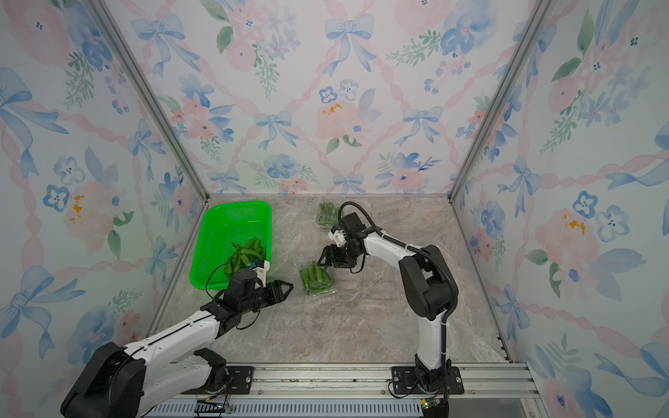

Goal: Take small green peppers out of containers
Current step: Adjust the packing box at the center of the board.

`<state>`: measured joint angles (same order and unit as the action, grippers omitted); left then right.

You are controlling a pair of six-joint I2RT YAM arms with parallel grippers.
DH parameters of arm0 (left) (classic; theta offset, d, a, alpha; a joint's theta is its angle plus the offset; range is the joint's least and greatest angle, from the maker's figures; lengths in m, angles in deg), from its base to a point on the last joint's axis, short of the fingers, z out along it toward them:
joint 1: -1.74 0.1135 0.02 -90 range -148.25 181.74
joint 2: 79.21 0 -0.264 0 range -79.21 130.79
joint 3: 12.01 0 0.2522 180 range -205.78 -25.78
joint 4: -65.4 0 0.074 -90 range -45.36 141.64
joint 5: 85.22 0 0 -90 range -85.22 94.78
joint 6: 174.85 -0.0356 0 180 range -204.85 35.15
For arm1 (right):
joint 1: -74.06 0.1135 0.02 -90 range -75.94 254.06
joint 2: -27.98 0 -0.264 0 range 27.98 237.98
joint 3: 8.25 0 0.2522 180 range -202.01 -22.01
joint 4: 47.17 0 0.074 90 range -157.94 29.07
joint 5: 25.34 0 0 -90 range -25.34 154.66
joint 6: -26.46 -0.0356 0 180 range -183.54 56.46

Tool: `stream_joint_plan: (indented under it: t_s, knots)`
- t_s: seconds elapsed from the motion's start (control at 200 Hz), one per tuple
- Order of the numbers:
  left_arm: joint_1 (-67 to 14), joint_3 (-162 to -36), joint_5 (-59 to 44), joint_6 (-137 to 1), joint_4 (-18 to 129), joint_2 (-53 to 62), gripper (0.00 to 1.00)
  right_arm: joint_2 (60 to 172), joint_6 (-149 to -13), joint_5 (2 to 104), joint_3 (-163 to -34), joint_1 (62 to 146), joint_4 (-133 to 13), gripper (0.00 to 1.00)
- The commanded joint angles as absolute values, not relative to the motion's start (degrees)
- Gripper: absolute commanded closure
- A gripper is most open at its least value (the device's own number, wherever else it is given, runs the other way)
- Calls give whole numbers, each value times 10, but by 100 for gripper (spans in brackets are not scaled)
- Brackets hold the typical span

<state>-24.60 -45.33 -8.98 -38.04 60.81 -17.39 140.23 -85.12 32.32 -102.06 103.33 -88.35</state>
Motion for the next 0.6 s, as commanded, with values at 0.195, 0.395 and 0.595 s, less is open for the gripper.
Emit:
stream_joint_plan:
  t_s: [0.195,0.395,0.595]
  knots:
    - [-241,-470,-119,-383,646,-116,46,1382,-880,328,-1015,1035,-865,27]
    - [-233,-481,-117,-388,654,-90,48,1386,-879,326,-1020,1043,-865,27]
    - [-223,-499,-119,-388,668,-64,48,1386,-880,323,-1020,1049,-865,28]
